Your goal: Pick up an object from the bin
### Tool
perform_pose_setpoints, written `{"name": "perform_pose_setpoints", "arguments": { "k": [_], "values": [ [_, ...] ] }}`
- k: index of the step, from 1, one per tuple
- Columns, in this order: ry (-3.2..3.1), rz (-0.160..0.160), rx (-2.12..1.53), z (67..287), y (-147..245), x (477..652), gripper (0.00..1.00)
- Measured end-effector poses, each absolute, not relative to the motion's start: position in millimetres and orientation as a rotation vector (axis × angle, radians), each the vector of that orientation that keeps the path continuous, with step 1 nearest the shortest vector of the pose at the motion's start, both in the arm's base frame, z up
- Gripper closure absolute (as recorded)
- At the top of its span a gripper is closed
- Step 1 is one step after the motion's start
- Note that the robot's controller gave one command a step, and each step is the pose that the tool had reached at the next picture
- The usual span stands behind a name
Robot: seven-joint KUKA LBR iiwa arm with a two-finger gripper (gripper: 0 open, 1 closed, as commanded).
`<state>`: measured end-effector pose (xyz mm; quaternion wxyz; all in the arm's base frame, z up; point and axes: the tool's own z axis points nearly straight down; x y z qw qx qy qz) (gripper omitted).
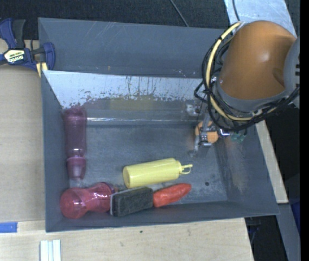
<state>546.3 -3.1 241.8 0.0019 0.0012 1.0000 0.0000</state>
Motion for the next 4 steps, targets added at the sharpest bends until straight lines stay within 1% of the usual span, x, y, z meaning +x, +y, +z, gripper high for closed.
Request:
{"name": "perform_pose_setpoints", "arguments": {
  "k": [1,2,3,4],
  "values": [
    [3.138,0.0,0.004,242,-3,546.3,0.0],
    [3.141,0.001,0.02,201,-4,520.9,0.0],
    [3.129,-0.001,-0.05,188,-14,532.8,0.0],
    [3.139,0.002,0.024,158,4,483.7,0.0]
  ]
}}
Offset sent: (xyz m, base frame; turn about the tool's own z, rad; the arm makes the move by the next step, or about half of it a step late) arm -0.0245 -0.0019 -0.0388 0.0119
